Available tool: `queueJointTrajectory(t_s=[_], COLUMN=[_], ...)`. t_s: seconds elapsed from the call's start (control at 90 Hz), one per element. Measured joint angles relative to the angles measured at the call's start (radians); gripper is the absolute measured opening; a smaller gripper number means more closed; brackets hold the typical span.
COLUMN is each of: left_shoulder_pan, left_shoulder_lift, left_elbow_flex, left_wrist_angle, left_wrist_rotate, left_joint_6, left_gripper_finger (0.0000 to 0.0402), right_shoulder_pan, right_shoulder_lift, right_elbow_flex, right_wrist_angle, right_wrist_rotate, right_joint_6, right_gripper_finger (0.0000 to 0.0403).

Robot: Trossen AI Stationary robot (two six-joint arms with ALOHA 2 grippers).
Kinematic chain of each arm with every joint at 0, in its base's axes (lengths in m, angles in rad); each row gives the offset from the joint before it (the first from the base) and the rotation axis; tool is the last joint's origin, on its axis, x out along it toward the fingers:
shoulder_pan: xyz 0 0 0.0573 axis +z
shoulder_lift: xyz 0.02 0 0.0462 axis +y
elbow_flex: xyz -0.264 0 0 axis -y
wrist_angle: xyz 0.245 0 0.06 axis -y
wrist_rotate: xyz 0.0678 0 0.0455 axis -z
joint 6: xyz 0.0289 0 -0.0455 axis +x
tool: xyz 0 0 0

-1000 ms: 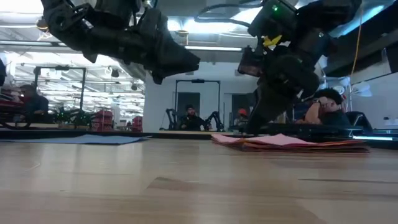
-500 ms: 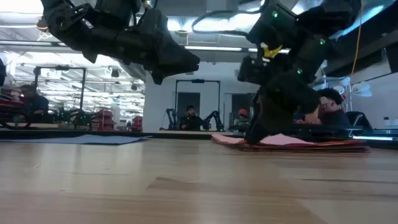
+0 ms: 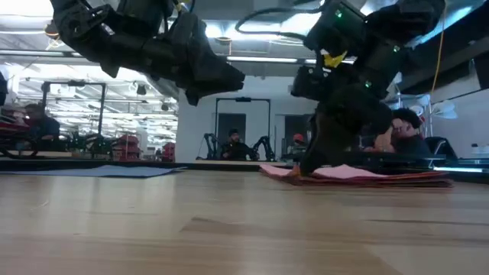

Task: Organize paper
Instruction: Move the pink paper to the bottom left of the table

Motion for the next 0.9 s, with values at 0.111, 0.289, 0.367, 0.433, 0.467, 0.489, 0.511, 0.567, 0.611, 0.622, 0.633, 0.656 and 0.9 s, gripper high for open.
queueJointTrajectory(t_s=[0.111,0.289,0.367,0.433,0.467,0.489,0.511,0.567,0.611,0.622,0.633,0.656,0.9], left_shoulder_pan=[0.000,0.000,-0.002,-0.002,-0.002,-0.002,-0.002,-0.002,-0.002,-0.002,-0.002,-0.002,-0.002], left_shoulder_lift=[0.000,0.000,0.000,0.000,0.000,0.000,0.000,0.000,0.000,0.000,0.000,0.000,0.000], left_elbow_flex=[0.000,0.000,0.000,0.000,0.000,0.000,0.000,0.000,0.000,0.000,0.000,0.000,0.000], left_wrist_angle=[0.000,0.000,0.000,-0.001,-0.001,-0.001,-0.001,-0.001,-0.001,-0.001,-0.001,-0.001,-0.001], left_wrist_rotate=[0.000,0.000,0.000,0.000,0.000,0.000,0.000,0.000,0.000,0.000,0.000,0.000,0.000], left_joint_6=[0.000,0.000,0.000,0.000,0.000,0.000,0.000,0.000,0.000,0.000,0.000,0.000,0.000], left_gripper_finger=[0.0101,0.0101,0.0101,0.0101,0.0101,0.0101,0.0101,0.0101,0.0101,0.0101,0.0101,0.0101,0.0101], right_shoulder_pan=[0.000,0.000,0.000,0.000,0.000,0.000,0.001,0.008,0.010,0.012,0.015,0.018,0.022], right_shoulder_lift=[-0.004,-0.005,-0.005,-0.005,-0.005,-0.005,-0.005,-0.005,-0.005,-0.005,-0.005,-0.005,0.004], right_elbow_flex=[0.005,0.043,0.050,0.053,0.053,0.053,0.053,0.053,0.053,0.053,0.053,0.053,0.053], right_wrist_angle=[-0.006,-0.031,-0.037,-0.033,-0.038,-0.043,-0.049,-0.052,-0.051,-0.051,-0.051,-0.052,-0.047], right_wrist_rotate=[-0.017,-0.044,-0.049,-0.048,-0.048,-0.048,-0.048,-0.046,-0.033,-0.029,-0.023,-0.012,0.062], right_joint_6=[0.000,0.000,-0.003,-0.003,-0.003,-0.003,-0.003,0.016,0.021,0.023,0.025,0.029,0.048], right_gripper_finger=[0.0057,0.0041,0.0028,0.0023,0.0026,0.0029,0.0034,0.0053,0.0074,0.0080,0.0086,0.0099,0.0197])
